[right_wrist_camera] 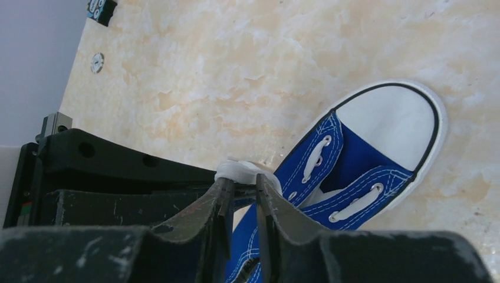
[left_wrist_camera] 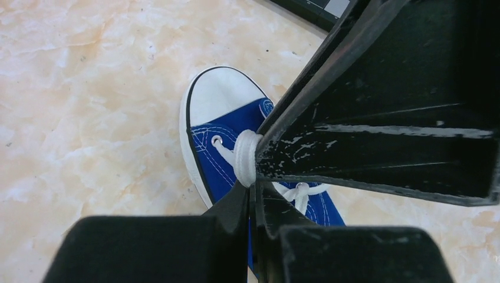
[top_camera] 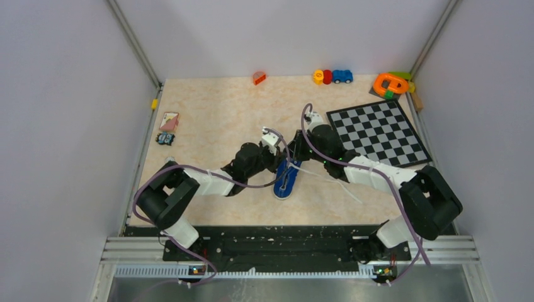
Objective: Tie the shoes
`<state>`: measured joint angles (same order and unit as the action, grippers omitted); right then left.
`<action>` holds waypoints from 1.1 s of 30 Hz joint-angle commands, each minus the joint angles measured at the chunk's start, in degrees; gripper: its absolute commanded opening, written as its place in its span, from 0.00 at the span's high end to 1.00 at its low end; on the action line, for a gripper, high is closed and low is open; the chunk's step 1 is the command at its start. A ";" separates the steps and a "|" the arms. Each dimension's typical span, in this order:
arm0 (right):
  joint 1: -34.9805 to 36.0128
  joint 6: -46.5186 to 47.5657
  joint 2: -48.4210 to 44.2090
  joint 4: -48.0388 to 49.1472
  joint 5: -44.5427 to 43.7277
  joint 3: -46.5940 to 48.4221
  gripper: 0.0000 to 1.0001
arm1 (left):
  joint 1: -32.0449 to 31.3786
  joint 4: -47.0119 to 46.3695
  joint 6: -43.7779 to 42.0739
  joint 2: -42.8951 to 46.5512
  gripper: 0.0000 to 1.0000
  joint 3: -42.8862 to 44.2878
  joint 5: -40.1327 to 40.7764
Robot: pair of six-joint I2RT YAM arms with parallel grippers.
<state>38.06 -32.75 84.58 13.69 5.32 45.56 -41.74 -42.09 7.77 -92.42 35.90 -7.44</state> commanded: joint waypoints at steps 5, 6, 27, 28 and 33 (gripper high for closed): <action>-1.89 1.41 -10.63 -3.55 -3.91 -1.20 0.68 | -0.28 -4.23 -0.85 1.00 1.00 -0.31 -0.11; -2.12 1.39 -12.08 -4.63 -4.90 -2.01 0.65 | -0.32 -4.30 -0.81 1.21 1.00 -0.54 -0.12; -11.49 -5.34 4.85 -5.03 -3.87 0.01 1.00 | 0.62 -4.87 5.68 0.94 1.00 -0.43 -3.60; -11.21 -5.68 6.76 -3.94 -3.38 0.50 1.00 | 0.75 -3.88 6.24 0.85 1.00 -0.12 -3.85; -9.14 -6.09 12.75 -1.03 -1.10 5.20 1.00 | 2.67 -3.57 7.68 1.15 1.00 -0.52 -6.47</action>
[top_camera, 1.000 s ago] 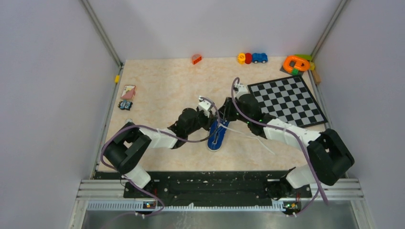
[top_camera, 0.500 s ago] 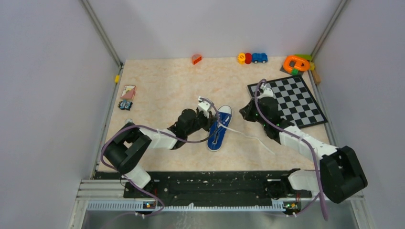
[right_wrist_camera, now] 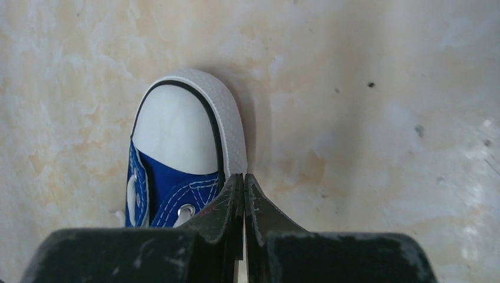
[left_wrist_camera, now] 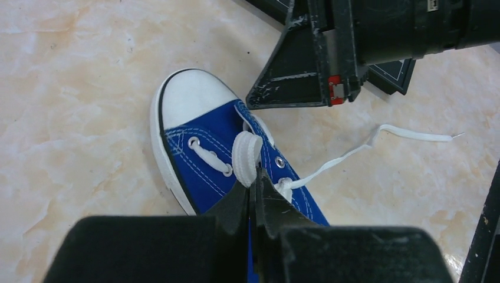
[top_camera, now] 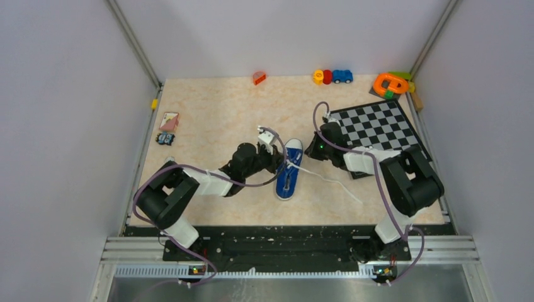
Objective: Tie the shoes
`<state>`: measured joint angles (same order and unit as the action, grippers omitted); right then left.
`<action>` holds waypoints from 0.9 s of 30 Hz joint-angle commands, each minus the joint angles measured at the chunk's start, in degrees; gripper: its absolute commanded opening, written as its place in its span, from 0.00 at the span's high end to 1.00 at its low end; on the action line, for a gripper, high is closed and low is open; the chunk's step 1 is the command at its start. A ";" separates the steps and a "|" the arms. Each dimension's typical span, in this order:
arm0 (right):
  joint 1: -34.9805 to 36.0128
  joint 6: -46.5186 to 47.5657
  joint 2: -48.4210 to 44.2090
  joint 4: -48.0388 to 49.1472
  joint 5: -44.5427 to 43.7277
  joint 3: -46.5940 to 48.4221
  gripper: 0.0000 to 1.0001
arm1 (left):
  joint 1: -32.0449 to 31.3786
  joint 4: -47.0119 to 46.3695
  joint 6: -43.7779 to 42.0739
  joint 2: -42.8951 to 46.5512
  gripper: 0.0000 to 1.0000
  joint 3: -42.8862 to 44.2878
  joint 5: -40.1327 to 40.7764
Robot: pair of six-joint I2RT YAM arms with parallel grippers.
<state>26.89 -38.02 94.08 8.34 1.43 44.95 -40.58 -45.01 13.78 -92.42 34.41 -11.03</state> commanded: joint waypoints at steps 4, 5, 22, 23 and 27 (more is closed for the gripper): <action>2.60 -0.28 4.63 7.40 6.74 7.72 1.00 | 4.45 1.08 1.03 3.19 1.00 -0.32 -4.91; 2.56 0.30 4.55 7.75 7.97 7.94 1.00 | 5.17 1.08 0.99 3.67 1.00 -0.73 -5.65; -0.03 12.40 -25.96 -13.30 -2.41 -4.03 0.46 | 6.39 -1.73 -1.23 4.06 1.00 -1.39 -13.44; -0.68 11.92 -28.31 -14.37 -2.33 -5.58 0.44 | 6.41 -1.94 -0.76 4.21 1.00 -1.44 -13.35; -1.31 8.95 -36.64 -16.64 -1.64 -11.46 0.35 | 6.32 -3.43 1.63 4.01 0.83 -1.63 -11.66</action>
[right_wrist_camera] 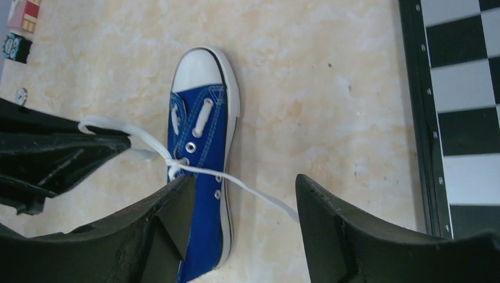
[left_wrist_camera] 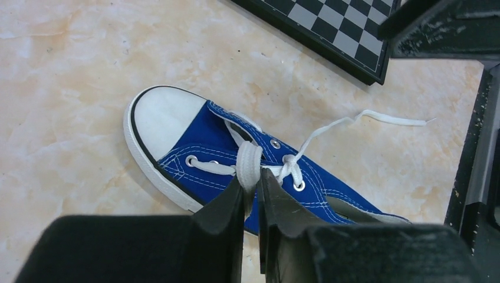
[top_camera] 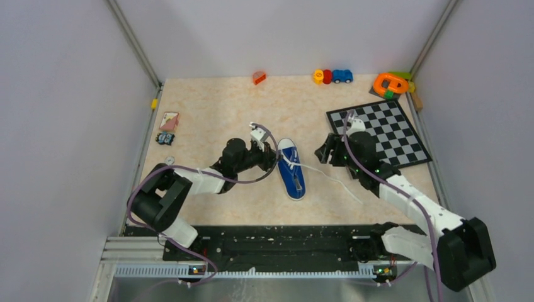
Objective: Tie the shoes
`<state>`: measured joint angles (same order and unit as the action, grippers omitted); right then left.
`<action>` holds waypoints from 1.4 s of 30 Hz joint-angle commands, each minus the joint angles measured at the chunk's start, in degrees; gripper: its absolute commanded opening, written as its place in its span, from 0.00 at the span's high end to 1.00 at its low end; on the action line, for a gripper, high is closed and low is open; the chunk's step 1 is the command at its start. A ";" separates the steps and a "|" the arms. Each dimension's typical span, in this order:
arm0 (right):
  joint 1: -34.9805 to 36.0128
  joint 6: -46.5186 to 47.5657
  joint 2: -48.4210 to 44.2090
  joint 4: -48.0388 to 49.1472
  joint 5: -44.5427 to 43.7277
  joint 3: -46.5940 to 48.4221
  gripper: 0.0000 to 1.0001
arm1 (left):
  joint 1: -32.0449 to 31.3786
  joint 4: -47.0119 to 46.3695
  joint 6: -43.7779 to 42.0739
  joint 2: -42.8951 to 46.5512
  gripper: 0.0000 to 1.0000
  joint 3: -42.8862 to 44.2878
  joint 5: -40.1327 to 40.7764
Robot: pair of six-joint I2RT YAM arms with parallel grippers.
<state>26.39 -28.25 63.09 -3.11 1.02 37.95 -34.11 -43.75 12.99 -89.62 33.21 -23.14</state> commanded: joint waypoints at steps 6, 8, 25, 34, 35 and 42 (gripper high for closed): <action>-0.80 -4.44 -13.13 -5.63 1.14 -10.65 0.35 | -0.37 -5.86 4.17 0.62 0.73 -0.52 6.16; -0.81 -4.17 -14.44 -5.98 2.08 -11.57 0.35 | -0.58 -6.54 4.47 0.19 0.72 -0.56 7.91; -0.77 -2.94 -15.60 -6.84 5.22 -11.80 0.36 | -3.51 -14.18 8.33 -3.40 0.93 -0.83 15.91; -0.74 -26.69 -14.54 -21.22 -9.91 -8.11 0.35 | -3.54 -15.30 6.61 -1.17 1.00 -2.31 15.66; -0.74 -29.12 -14.71 -21.81 -9.15 -8.23 0.36 | -3.56 -15.62 6.61 -1.17 1.00 -2.43 15.32; -0.65 -47.33 -14.87 -19.82 -6.69 -11.52 0.38 | -3.60 -19.43 7.11 -1.74 1.00 -3.74 14.97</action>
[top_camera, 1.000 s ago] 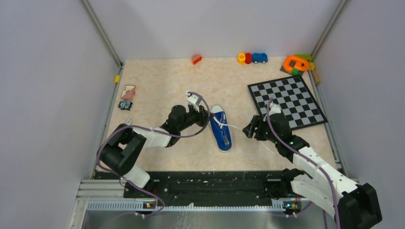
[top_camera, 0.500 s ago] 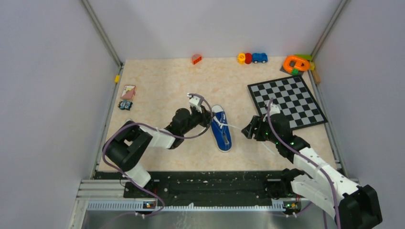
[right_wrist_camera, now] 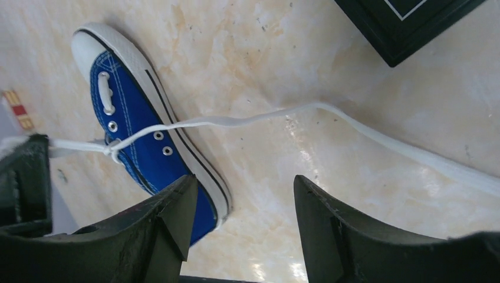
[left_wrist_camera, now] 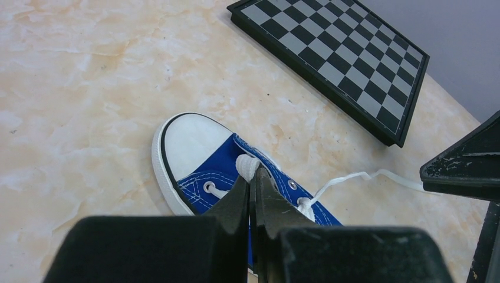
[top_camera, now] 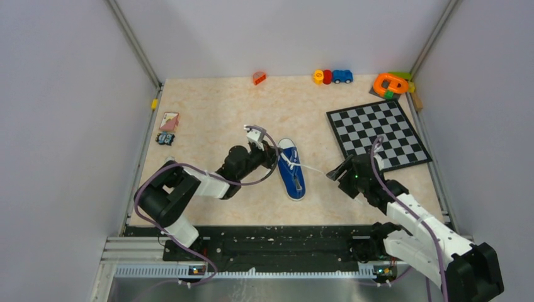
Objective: Tie the shoes
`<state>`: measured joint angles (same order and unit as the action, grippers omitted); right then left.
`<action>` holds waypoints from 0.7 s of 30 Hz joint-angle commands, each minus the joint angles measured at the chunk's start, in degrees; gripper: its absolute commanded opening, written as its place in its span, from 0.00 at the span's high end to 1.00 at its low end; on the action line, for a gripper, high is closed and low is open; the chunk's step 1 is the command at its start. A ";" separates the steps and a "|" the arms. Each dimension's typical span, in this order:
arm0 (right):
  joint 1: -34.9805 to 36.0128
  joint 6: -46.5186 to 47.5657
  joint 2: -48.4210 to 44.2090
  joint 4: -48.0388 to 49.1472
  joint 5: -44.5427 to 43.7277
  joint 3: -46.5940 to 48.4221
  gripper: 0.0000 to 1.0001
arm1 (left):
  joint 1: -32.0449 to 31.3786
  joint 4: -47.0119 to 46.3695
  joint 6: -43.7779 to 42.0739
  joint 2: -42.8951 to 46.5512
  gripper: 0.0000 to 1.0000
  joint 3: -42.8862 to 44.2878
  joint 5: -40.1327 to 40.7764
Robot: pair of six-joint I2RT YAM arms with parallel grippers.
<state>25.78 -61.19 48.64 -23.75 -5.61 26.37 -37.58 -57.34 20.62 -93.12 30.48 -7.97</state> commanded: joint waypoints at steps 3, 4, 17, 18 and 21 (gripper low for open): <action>-0.07 -23.93 -1.49 7.94 3.32 -4.08 0.38 | -0.22 -6.58 -0.23 1.80 1.00 -1.40 0.18; 0.03 -26.73 -1.26 9.84 3.58 -5.10 0.38 | -0.21 -6.98 -0.23 1.81 1.00 -1.45 0.29; 0.92 -38.85 8.79 20.91 2.13 -7.83 0.41 | -0.35 -8.93 -0.45 1.71 1.00 -1.78 -0.20; 1.01 -39.32 9.82 21.90 2.38 -7.97 0.41 | -0.33 -8.99 -0.49 1.71 1.00 -1.81 -0.16; 1.37 -40.46 12.35 24.88 1.14 -8.23 0.42 | -0.30 -9.02 -0.66 1.89 1.00 -1.98 0.00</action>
<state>26.33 -98.06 58.74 -4.89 -3.36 18.41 -37.69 -62.04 20.64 -93.12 29.10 -8.08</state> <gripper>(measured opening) 0.582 0.011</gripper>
